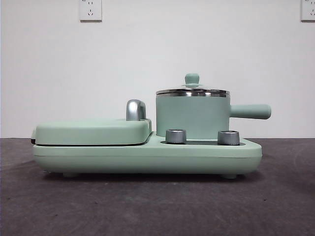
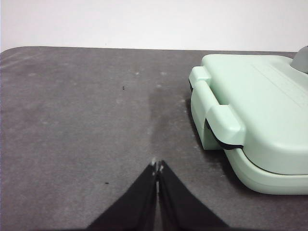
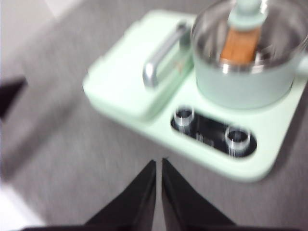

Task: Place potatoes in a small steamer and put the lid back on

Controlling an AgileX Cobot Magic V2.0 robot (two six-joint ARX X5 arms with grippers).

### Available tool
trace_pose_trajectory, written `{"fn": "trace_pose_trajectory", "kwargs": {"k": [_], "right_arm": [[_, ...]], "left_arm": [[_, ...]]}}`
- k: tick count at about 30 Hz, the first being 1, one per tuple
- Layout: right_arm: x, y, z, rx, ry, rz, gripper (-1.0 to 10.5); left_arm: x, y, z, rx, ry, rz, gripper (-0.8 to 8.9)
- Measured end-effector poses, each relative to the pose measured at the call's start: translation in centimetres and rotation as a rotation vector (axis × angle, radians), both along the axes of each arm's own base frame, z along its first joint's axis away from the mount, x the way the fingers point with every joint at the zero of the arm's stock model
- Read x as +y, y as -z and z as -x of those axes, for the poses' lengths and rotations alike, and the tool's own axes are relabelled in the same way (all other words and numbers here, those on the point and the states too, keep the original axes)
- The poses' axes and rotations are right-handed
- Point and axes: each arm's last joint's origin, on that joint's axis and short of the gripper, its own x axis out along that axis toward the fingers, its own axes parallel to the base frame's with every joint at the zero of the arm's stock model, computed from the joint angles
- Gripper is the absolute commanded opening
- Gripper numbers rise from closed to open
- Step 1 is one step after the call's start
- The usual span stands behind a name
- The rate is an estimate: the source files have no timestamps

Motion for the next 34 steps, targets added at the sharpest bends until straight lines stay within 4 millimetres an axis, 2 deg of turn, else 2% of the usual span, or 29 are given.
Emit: {"fn": "trace_pose_trajectory", "kwargs": {"k": [3,8,11,14,17,19,34], "right_arm": [[-0.9,1.3,-0.6,-0.075,0.065,-0.070,0.2],[-3.3,7.3,-1.5,-0.222,0.235,-0.052,0.2],[-4.8,10.1,-1.3,-0.343,0.279,-0.067,0.2],[-6.0,12.1,-1.1,-0.453,0.355,-0.060,0.2],[-7.0,13.8,-0.9,-0.483,0.438,-0.032,0.2],[-7.4,14.6,-0.9,-0.484,0.480,-0.011,0.2],[-8.9,16.2,-0.4,-0.364,0.601,0.134,0.2]], "left_arm": [[0.0,0.0,0.0,0.000,0.000,0.000,0.06],[0.0,0.0,0.0,0.000,0.000,0.000,0.06],[0.0,0.0,0.0,0.000,0.000,0.000,0.06],[0.0,0.0,0.0,0.000,0.000,0.000,0.06],[0.0,0.0,0.0,0.000,0.000,0.000,0.06],[0.0,0.0,0.0,0.000,0.000,0.000,0.06],[0.0,0.0,0.0,0.000,0.000,0.000,0.06]]}}
